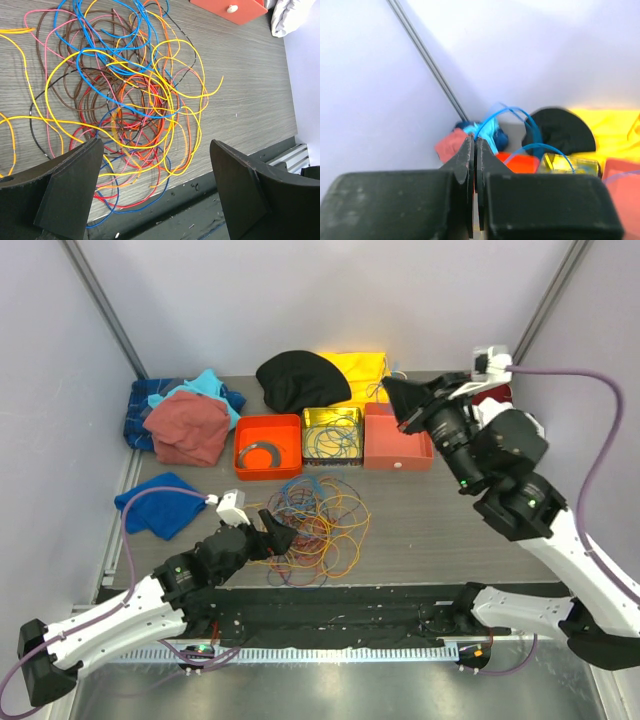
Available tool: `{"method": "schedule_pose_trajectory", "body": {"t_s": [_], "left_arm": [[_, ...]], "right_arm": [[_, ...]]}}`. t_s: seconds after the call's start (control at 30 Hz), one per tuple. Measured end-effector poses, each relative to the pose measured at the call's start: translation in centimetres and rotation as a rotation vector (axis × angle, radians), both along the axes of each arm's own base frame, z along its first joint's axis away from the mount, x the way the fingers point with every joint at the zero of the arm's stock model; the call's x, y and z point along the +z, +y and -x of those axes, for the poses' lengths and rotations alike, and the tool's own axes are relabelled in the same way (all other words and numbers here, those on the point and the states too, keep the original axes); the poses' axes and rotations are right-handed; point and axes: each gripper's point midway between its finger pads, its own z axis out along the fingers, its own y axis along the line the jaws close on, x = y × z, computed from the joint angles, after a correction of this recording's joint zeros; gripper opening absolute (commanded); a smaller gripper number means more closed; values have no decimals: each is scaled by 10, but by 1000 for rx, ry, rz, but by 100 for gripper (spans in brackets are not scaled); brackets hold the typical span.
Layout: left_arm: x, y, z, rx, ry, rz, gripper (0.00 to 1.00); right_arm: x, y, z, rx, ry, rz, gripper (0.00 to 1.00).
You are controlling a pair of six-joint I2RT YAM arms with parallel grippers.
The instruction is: Untangle the cables
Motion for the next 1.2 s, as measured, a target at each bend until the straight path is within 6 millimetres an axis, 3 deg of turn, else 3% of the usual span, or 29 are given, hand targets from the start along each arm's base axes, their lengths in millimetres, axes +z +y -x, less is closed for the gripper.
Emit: {"method": "schedule_pose_trajectory", "body": {"t_s": [0.1, 0.2, 0.33, 0.57, 0.77, 1.0, 1.2], "left_arm": [[0, 0, 0, 1, -1, 1, 93], [2, -1, -1, 1, -5, 8, 93], [3, -2, -1, 2, -6, 16, 93], [7, -2, 0, 7, -8, 50, 92], [11, -1, 1, 8, -18, 67, 93], [5, 3, 2, 9, -8, 42, 93], [7, 9, 4, 17, -16, 39, 93]], "right_arm": [[33, -11, 10, 4, -51, -31, 1], [52, -13, 14, 11, -78, -35, 1], [49, -8, 10, 13, -65, -12, 1], [5, 14, -16, -12, 9, 98, 1], [-21, 25, -39, -68, 35, 171, 1], [-67, 49, -80, -106, 92, 254, 1], [-105, 48, -123, -166, 148, 308, 1]]}}
